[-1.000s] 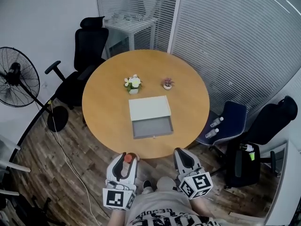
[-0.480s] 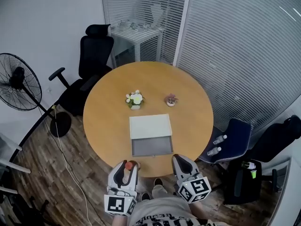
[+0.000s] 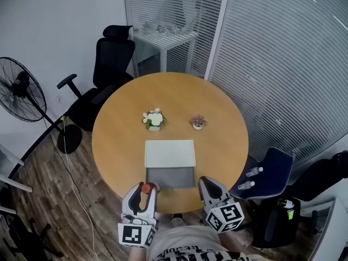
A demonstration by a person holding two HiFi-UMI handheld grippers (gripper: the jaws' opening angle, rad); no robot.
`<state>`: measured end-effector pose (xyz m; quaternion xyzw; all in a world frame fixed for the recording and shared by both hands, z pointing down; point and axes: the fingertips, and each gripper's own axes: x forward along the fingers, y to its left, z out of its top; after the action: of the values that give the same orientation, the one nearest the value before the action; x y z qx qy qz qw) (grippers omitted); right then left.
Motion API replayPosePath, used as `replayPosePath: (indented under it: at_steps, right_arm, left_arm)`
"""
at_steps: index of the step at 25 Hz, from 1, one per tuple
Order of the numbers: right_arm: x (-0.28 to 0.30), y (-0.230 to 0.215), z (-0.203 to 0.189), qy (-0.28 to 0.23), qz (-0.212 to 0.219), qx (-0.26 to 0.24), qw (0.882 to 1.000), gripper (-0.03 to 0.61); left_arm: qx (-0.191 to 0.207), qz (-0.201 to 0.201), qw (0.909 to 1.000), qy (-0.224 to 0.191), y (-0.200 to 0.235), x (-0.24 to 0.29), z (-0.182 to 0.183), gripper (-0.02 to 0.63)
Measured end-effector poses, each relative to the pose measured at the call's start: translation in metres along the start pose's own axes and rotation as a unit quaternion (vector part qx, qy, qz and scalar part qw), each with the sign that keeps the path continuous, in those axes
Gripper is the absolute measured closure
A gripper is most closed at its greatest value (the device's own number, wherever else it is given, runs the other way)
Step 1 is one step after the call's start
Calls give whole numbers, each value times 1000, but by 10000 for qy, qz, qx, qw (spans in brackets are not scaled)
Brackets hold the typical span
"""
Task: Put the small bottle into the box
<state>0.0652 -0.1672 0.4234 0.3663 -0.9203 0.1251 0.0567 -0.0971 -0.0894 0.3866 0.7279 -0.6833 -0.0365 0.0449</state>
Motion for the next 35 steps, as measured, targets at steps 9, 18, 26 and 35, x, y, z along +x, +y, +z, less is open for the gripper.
replayPosePath:
  at_steps: [9,18,26,35]
  right_arm:
    - [16,-9,-4,90,-24,108,9999,552]
    - [35,-7,6,42,-260,183,9995,552]
    - [38,-9,7,42,-376,201,9991,552]
    - [26,-16,4,29,-520,272,9983,552]
  left_arm:
    - [46,80,9998,180,15,13,-7,468]
    - [91,-245,9993,279,31,35,0,468]
    - [144,-337,9989,303,38,43,1,468]
    - [176,-340,9986,366,40,45,-2,468]
